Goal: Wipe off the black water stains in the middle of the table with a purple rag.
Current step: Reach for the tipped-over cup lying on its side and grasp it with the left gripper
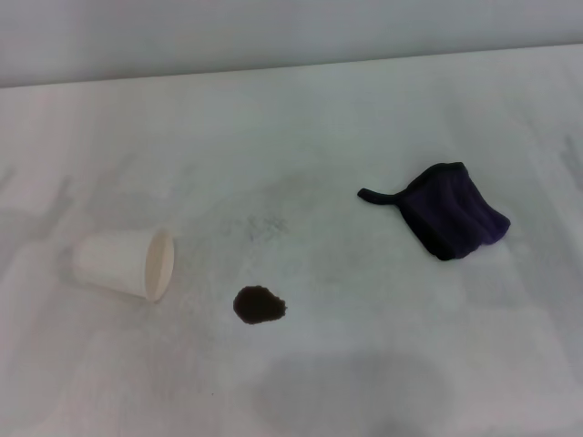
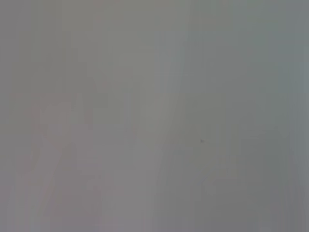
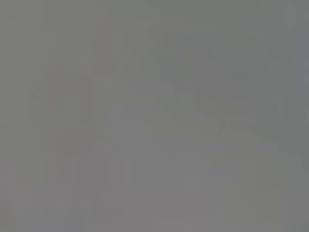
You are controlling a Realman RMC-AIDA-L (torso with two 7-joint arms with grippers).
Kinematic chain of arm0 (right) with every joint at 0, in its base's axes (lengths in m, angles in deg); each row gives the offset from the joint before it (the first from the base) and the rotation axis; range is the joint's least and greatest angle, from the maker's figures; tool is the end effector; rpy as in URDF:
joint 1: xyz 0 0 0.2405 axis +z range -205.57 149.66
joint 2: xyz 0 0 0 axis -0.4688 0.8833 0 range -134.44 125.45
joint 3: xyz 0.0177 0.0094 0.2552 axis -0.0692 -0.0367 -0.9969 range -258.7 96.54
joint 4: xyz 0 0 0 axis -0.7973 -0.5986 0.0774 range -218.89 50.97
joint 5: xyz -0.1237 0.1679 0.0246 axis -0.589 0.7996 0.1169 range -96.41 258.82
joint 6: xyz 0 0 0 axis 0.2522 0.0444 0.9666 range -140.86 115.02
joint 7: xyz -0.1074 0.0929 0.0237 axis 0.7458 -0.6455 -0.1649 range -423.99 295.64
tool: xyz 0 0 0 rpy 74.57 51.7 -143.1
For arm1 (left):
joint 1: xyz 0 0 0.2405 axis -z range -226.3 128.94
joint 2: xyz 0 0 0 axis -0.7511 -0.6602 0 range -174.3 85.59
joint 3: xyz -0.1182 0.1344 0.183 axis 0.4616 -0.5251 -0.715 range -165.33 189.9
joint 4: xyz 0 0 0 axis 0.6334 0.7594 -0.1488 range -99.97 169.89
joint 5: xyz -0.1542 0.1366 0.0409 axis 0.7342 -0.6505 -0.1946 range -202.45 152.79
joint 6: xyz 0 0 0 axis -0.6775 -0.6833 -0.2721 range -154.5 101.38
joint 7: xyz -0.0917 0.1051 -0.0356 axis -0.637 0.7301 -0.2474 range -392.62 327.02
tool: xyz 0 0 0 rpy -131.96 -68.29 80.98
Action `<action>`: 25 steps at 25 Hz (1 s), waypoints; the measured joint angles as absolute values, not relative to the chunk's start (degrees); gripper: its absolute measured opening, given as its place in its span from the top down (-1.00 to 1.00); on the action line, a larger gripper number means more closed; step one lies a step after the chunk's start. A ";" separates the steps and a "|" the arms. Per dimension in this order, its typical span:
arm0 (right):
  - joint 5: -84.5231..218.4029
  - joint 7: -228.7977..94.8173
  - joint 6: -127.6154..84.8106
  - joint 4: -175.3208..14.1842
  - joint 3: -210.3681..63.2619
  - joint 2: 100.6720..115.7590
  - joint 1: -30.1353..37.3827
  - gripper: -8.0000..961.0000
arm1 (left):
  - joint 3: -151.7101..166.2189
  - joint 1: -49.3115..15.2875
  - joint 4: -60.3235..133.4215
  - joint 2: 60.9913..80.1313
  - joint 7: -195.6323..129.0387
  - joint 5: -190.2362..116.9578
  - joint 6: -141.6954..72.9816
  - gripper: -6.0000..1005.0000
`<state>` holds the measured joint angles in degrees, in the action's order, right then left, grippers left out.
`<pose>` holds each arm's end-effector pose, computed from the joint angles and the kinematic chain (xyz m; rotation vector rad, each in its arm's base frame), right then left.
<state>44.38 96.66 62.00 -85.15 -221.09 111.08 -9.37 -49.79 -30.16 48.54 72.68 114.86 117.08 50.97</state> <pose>0.3987 0.2804 0.0563 -1.3858 0.5962 0.6574 -0.3333 0.3074 0.0296 -1.7562 -0.4693 -0.9177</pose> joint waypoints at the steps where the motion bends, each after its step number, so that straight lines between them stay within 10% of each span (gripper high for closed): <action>1: 44.38 96.67 61.99 -85.18 -221.09 111.07 -9.34 -0.81 | -49.75 -30.88 50.50 72.24 112.89 115.85 50.37 -0.76; 14: 44.29 96.66 62.45 -84.97 -220.30 111.26 -9.06 -0.81 | -42.45 -37.84 79.44 61.94 74.70 84.26 50.41 -0.74; 25: 44.20 96.66 63.02 -84.95 -219.77 111.35 -8.87 -0.81 | -34.42 -34.08 111.46 65.72 52.65 41.88 57.40 -0.74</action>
